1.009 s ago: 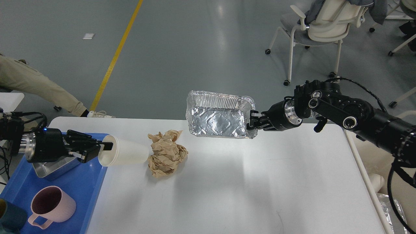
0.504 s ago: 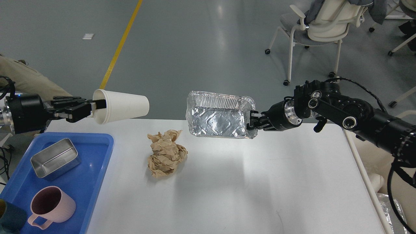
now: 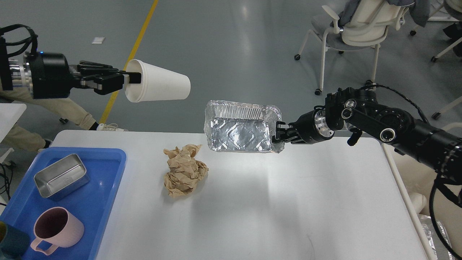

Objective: Tidy desktop
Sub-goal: 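Lift the white paper cup with the left gripper up high, then place the paper cup into the held foil tray and release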

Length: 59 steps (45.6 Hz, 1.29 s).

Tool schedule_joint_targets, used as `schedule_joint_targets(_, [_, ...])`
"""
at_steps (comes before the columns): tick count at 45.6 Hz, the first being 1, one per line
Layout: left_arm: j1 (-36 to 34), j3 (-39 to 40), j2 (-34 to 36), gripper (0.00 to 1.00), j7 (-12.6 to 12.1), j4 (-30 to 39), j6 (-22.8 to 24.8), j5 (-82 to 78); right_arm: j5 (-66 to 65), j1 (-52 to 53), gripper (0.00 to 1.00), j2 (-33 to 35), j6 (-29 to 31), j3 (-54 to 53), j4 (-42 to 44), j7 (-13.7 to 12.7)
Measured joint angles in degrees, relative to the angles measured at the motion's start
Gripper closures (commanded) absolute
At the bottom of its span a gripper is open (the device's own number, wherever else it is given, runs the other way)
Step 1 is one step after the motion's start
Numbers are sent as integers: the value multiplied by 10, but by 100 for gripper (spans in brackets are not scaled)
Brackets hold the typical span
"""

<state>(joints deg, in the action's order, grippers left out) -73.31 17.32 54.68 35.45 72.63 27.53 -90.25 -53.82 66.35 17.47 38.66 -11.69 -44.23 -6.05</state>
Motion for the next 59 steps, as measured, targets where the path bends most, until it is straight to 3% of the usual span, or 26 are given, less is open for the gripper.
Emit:
schedule_joint_targets(12, [-80, -8, -147, 98, 0, -82, 68, -103, 0, 4, 100, -1, 0, -1, -2, 0])
schedule_joint_targets(32, [-180, -138, -380, 97, -9, -218, 65, -163, 0, 13, 100, -1, 0, -4, -14, 0])
schedule_joint_targets(49, [-213, -224, -482, 96, -13, -288, 43, -181, 0, 15, 100, 0, 0, -2, -16, 0])
schedule_joint_targets(59, [-218, -232, -496, 92, -12, -302, 38, -179, 0, 15, 100, 1, 0, -2, -16, 0])
